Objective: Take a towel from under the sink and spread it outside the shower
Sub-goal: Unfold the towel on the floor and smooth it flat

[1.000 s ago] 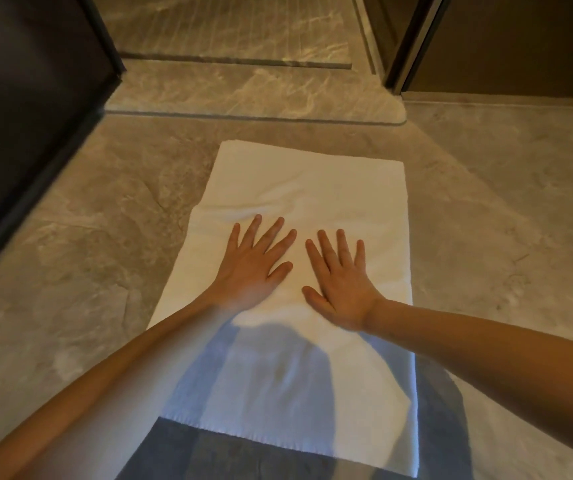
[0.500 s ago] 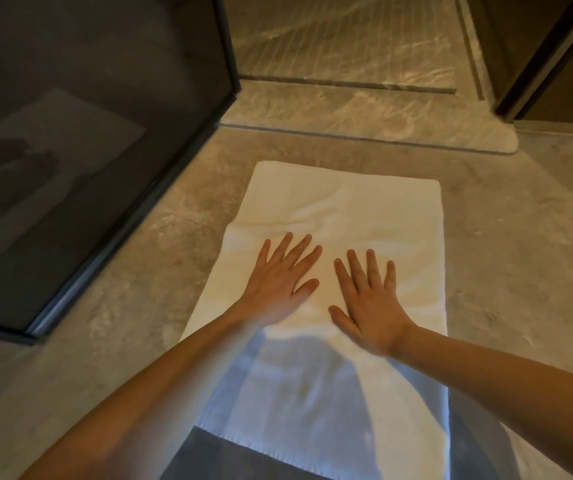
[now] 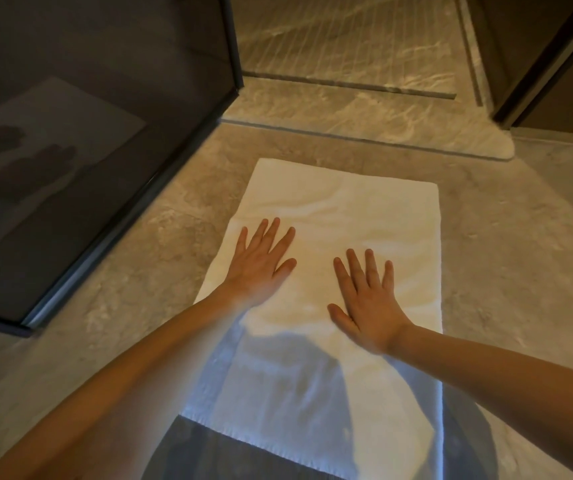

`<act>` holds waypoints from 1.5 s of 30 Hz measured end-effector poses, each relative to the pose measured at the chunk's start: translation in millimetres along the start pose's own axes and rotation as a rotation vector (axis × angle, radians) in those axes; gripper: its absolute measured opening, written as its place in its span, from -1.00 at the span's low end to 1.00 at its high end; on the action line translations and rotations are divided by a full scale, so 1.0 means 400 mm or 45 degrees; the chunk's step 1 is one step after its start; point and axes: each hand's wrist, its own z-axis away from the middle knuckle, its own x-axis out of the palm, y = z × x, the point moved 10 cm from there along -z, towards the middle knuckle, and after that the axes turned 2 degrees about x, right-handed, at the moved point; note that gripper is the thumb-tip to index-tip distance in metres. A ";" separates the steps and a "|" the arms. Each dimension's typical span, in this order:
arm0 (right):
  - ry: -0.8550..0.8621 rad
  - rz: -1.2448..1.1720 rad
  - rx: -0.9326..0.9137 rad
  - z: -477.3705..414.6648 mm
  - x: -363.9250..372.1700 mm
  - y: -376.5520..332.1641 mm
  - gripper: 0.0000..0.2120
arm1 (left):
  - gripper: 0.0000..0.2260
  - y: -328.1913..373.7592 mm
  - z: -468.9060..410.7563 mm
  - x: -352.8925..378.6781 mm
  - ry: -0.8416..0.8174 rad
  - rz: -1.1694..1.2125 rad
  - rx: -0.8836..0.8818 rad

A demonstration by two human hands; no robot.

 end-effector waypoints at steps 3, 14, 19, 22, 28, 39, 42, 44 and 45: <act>-0.012 0.001 -0.005 0.002 -0.002 -0.002 -0.22 | -0.45 0.010 0.090 0.017 0.005 -0.004 0.076; 0.116 -0.149 -0.319 0.099 -0.030 -0.147 -0.33 | -0.48 -0.006 0.319 0.041 0.159 0.092 0.120; 0.094 -0.089 -0.339 0.134 0.020 -0.181 -0.34 | -0.48 -0.006 0.322 0.042 0.167 0.058 0.127; 0.094 -0.073 -0.336 0.133 0.020 -0.180 -0.33 | -0.48 -0.006 0.320 0.039 0.146 0.065 0.128; 0.105 -0.071 -0.342 0.135 0.019 -0.177 -0.34 | -0.40 -0.106 0.384 0.029 0.175 0.171 -0.228; 0.111 -0.067 -0.336 0.137 0.016 -0.180 -0.33 | -0.53 -0.176 0.421 -0.042 0.392 0.704 -0.419; 0.108 -0.061 -0.331 0.135 0.019 -0.179 -0.33 | -0.59 -0.202 0.428 -0.056 0.490 1.034 -0.536; 0.104 -0.066 -0.331 0.135 0.020 -0.179 -0.34 | -0.61 -0.224 0.436 -0.052 0.537 1.259 -0.683; 0.106 -0.071 -0.330 0.134 0.019 -0.178 -0.34 | -0.61 -0.232 0.438 -0.050 0.553 1.333 -0.739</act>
